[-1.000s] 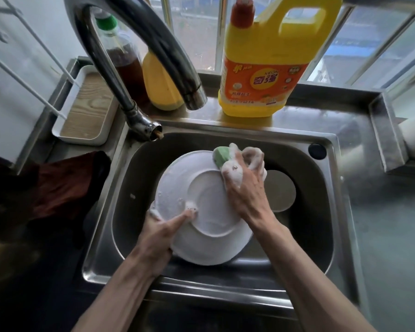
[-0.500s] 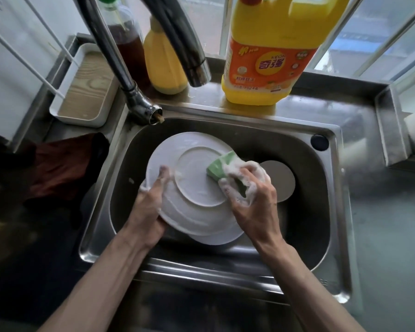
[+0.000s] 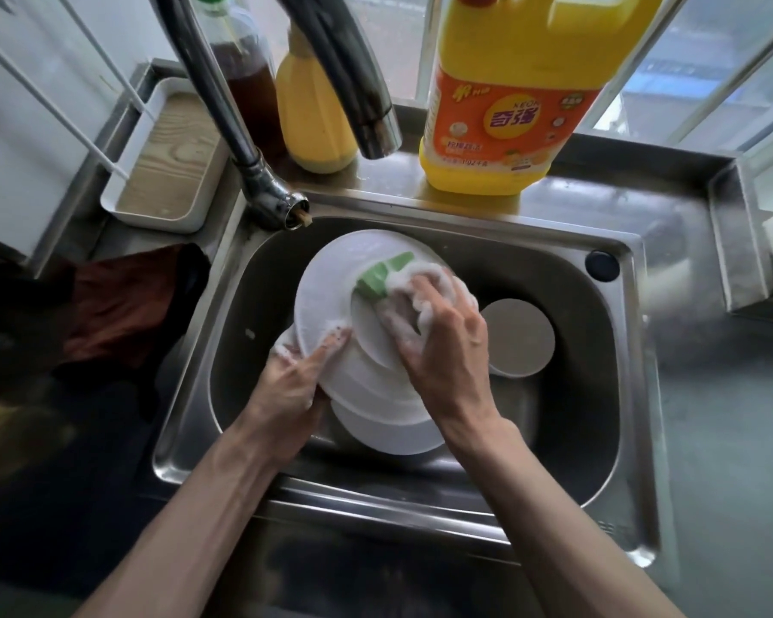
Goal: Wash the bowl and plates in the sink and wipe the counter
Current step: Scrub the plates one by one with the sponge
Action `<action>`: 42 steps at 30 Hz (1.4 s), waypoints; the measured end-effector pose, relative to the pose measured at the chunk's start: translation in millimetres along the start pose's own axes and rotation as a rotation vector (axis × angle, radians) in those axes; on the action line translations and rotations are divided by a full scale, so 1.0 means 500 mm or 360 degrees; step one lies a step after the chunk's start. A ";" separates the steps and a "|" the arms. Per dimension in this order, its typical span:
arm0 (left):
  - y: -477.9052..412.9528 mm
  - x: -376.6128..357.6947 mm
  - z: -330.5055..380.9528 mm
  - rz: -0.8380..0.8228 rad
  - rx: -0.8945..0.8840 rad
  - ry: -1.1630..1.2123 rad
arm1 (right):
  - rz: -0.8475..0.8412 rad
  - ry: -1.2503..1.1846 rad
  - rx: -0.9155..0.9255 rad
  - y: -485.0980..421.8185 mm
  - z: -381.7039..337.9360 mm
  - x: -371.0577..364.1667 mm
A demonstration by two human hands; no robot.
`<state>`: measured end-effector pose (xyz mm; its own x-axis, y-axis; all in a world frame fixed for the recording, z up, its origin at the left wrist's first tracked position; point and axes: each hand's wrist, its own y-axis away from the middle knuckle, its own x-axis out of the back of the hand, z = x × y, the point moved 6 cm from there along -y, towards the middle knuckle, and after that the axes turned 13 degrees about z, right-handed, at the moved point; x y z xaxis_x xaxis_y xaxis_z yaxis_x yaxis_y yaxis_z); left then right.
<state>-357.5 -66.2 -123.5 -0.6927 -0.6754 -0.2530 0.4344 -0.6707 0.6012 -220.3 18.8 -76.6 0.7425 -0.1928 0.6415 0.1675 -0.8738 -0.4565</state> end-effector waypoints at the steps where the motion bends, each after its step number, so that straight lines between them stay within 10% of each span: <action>1: 0.000 -0.002 0.003 -0.0007 -0.0063 -0.0044 | 0.0025 0.0022 -0.0046 -0.002 0.007 0.001; 14: 0.010 -0.008 0.044 -0.0238 -0.0326 -0.0352 | 0.0519 -0.0177 -0.0502 0.013 0.028 0.038; 26: -0.001 0.013 0.044 -0.0286 -0.0340 -0.0500 | -0.0265 -0.0224 0.0354 0.037 -0.024 -0.022; 42: 0.022 0.018 0.008 -0.0117 -0.0135 -0.0259 | 0.0159 0.0110 -0.0765 0.007 0.094 0.012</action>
<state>-361.5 -78.2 -116.1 -0.8053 -0.5698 -0.1640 0.4214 -0.7446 0.5178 -184.9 35.5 -103.2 0.6920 -0.3014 0.6560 -0.2329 -0.9533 -0.1924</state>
